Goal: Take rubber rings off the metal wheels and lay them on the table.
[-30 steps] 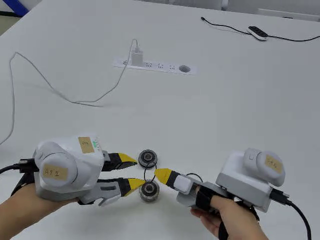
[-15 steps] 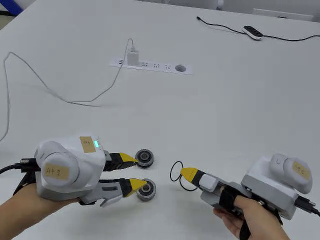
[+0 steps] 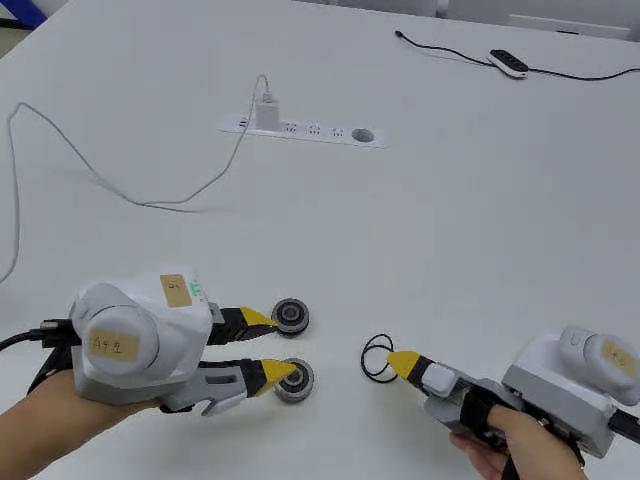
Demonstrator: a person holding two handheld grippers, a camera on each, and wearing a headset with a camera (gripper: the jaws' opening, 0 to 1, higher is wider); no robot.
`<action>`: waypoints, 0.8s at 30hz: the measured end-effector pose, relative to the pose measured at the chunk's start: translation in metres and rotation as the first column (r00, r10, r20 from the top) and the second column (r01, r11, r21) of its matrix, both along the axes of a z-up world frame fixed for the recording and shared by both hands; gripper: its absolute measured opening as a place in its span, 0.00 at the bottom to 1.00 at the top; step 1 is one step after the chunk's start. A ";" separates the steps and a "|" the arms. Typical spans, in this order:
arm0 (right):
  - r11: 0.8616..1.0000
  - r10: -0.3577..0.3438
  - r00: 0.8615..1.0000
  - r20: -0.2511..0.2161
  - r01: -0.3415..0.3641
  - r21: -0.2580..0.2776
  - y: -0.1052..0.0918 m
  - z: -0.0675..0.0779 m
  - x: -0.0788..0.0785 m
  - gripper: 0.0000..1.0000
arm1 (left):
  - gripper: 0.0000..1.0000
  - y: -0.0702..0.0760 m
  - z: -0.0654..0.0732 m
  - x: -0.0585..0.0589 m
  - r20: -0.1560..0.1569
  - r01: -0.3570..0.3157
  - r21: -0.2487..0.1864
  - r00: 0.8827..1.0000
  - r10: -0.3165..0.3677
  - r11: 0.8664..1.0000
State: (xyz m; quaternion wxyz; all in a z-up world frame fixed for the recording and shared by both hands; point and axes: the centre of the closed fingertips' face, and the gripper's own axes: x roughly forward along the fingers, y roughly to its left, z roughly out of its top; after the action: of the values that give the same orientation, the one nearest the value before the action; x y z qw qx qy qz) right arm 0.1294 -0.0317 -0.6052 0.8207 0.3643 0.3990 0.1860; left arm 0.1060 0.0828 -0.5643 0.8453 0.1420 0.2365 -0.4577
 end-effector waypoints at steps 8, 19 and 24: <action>0.998 -0.006 1.000 -0.005 0.006 -0.056 -0.009 -0.005 -0.002 0.02 | 0.26 -0.001 -0.001 -0.001 -0.003 0.006 0.008 1.000 -0.006 1.000; 0.992 0.020 1.000 0.015 -0.018 -0.126 -0.009 -0.007 -0.004 0.07 | 0.26 -0.001 0.000 -0.004 0.000 0.009 0.014 1.000 -0.009 1.000; 0.979 0.042 0.998 0.052 -0.030 -0.202 -0.014 -0.004 -0.002 0.13 | 0.26 0.001 0.000 -0.003 0.001 0.004 0.016 1.000 -0.004 1.000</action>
State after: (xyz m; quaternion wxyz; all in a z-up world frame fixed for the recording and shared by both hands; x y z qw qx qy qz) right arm 0.1276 -0.0455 -0.6090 0.8606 0.2670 0.3991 0.1698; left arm 0.1028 0.0834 -0.5647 0.8434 0.1495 0.2394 -0.4572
